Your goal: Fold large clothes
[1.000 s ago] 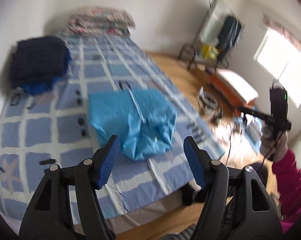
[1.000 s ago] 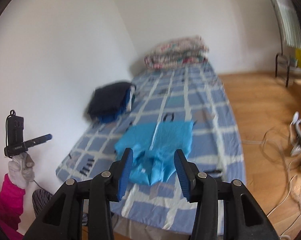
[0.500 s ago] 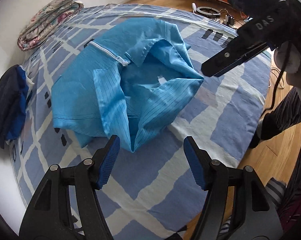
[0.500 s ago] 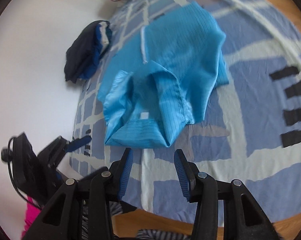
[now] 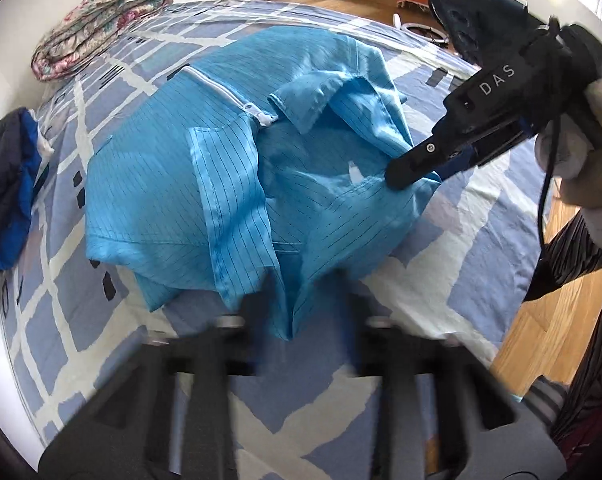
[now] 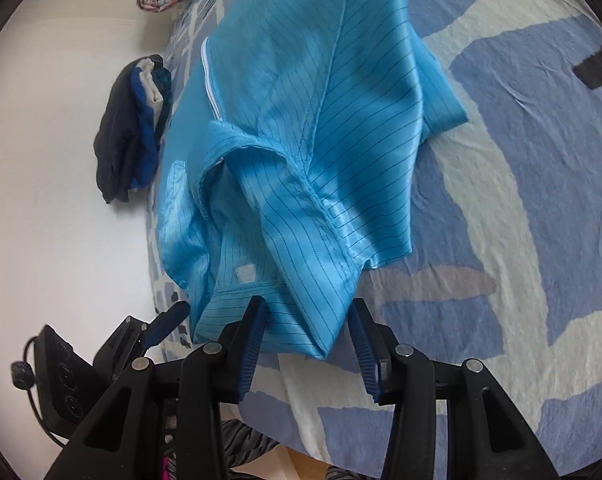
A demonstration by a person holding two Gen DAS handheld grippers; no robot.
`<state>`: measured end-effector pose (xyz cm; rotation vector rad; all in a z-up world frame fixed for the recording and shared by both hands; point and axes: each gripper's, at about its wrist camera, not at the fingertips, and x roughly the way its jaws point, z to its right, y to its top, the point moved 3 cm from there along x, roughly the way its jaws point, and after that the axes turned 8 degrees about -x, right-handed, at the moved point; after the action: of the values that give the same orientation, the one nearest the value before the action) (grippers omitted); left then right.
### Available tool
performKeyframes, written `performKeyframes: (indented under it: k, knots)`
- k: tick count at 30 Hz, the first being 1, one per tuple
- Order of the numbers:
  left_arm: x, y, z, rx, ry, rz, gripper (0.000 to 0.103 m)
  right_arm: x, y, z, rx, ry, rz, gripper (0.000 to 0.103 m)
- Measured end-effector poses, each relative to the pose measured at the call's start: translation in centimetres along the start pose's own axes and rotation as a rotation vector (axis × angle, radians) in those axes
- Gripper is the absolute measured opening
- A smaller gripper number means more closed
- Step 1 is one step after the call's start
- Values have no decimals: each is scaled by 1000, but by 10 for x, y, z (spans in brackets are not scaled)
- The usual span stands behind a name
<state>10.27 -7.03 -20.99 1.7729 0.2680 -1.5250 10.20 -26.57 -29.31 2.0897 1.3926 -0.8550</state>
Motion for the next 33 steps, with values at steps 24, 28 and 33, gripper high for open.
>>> performKeyframes:
  k: [24,28,33]
  knots:
    - [18,10,26,48,29,46,32,-36,-11,-40,-287,-48,152,7]
    - [27,12,23,55,72,50,8,-35,-8,-39,-331,-146,168,17]
    - [22,6,26,88,108,86,4,-39,-7,-31,-262,-100,140,45]
